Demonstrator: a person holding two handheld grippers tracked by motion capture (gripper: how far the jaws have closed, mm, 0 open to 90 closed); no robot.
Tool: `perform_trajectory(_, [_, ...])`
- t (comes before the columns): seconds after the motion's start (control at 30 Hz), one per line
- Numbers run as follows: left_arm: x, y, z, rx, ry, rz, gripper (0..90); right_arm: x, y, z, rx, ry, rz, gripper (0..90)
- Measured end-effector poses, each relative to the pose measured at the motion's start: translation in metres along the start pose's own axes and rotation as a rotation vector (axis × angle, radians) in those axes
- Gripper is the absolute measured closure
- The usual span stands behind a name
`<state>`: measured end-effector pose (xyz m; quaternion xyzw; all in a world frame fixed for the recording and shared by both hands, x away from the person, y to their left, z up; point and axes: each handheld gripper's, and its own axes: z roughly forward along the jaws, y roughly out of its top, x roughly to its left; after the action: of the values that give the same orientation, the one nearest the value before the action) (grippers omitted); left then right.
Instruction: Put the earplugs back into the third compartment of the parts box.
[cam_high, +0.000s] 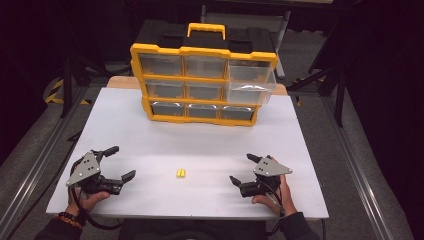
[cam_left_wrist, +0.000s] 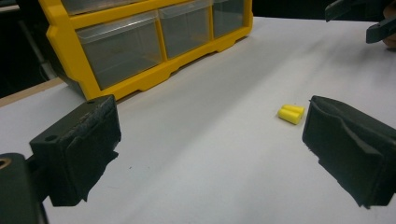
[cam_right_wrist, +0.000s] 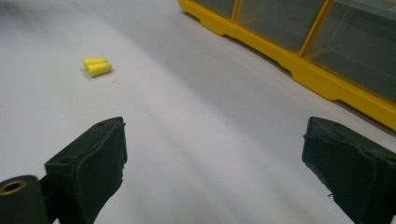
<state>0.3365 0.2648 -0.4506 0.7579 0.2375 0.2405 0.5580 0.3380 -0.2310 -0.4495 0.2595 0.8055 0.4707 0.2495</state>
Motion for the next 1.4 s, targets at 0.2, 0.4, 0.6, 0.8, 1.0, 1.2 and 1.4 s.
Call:
perform_trajectory(0.2, [0.0, -0.001, 0.002, 0.011, -0.022, 0.002, 5.3, 0.001, 0.001, 0.001, 0.03, 0.028, 0.002, 11.4])
perform_trajectory(0.4, [0.001, -0.003, -0.002, 0.019, -0.018, 0.007, 4.8, -0.001, 0.02, 0.012, 0.05, 0.091, -0.014, 9.6])
perform_trajectory(0.6, [0.0, -0.005, -0.002, 0.024, -0.017, 0.005, 4.8, 0.013, 0.047, 0.043, 0.119, 0.222, -0.121, 15.7])
perform_trajectory(0.8, [-0.001, -0.005, 0.001, 0.047, -0.027, 0.012, 5.1, 0.035, 0.063, 0.088, 0.167, 0.35, -0.217, 23.9])
perform_trajectory(1.0, [-0.001, -0.006, 0.0, 0.044, -0.033, 0.011, 5.2, 0.047, 0.065, 0.127, 0.231, 0.424, -0.229, 33.0])
perform_trajectory(1.2, [-0.001, -0.007, 0.001, 0.052, -0.035, 0.01, 5.2, 0.05, 0.067, 0.141, 0.238, 0.464, -0.224, 41.0])
perform_trajectory(1.4, [-0.001, -0.007, 0.002, 0.06, -0.044, 0.01, 5.4, 0.057, 0.068, 0.149, 0.245, 0.496, -0.22, 52.8])
